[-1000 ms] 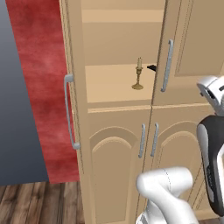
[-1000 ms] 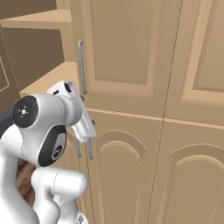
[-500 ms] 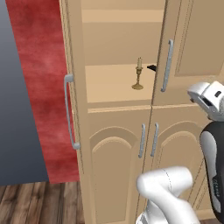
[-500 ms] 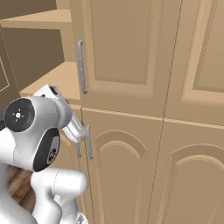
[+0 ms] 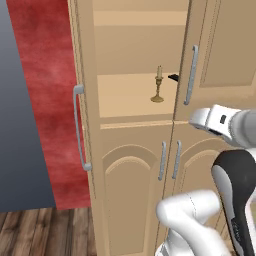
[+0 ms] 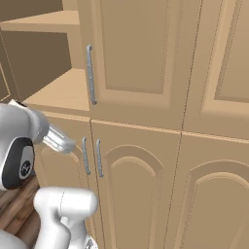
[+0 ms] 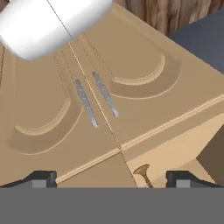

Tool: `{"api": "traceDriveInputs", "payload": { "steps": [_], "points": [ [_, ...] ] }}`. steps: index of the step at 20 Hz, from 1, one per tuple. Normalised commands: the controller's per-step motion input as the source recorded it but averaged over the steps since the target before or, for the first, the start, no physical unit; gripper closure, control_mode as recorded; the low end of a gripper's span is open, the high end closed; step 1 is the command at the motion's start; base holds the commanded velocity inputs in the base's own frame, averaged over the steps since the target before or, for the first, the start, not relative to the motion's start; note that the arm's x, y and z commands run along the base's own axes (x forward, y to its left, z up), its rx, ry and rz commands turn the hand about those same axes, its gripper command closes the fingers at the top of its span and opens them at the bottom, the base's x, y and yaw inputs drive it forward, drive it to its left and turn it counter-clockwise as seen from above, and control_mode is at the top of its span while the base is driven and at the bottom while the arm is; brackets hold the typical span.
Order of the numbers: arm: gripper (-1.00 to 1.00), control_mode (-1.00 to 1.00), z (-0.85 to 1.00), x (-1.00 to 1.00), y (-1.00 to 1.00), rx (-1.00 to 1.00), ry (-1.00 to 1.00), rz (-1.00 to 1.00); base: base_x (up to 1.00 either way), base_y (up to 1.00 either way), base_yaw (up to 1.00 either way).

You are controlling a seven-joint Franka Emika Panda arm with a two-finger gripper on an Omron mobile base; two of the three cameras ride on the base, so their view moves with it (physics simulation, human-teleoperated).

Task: Pick the jar and candle from the dining table and place them in the open cabinet. Close the cabinet after placing the objects.

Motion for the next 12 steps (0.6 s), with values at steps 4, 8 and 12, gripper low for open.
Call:
{"api": "traceDriveInputs", "payload": {
  "steps": [4,8,12],
  "points": [
    [-1.0,-1.0,-0.2,-0.29,0.51,-0.36,0.03,0.09,0.0,0.0,0.0],
    [-1.0,-1.0,-0.43,-0.11,0.19,-0.2,0.04,0.06,0.0,0.0,0.0],
    [-1.0,-1.0,-0.11,-0.08,0.29,-0.24,0.0,0.23,0.0,0.0,0.0]
  ]
}}
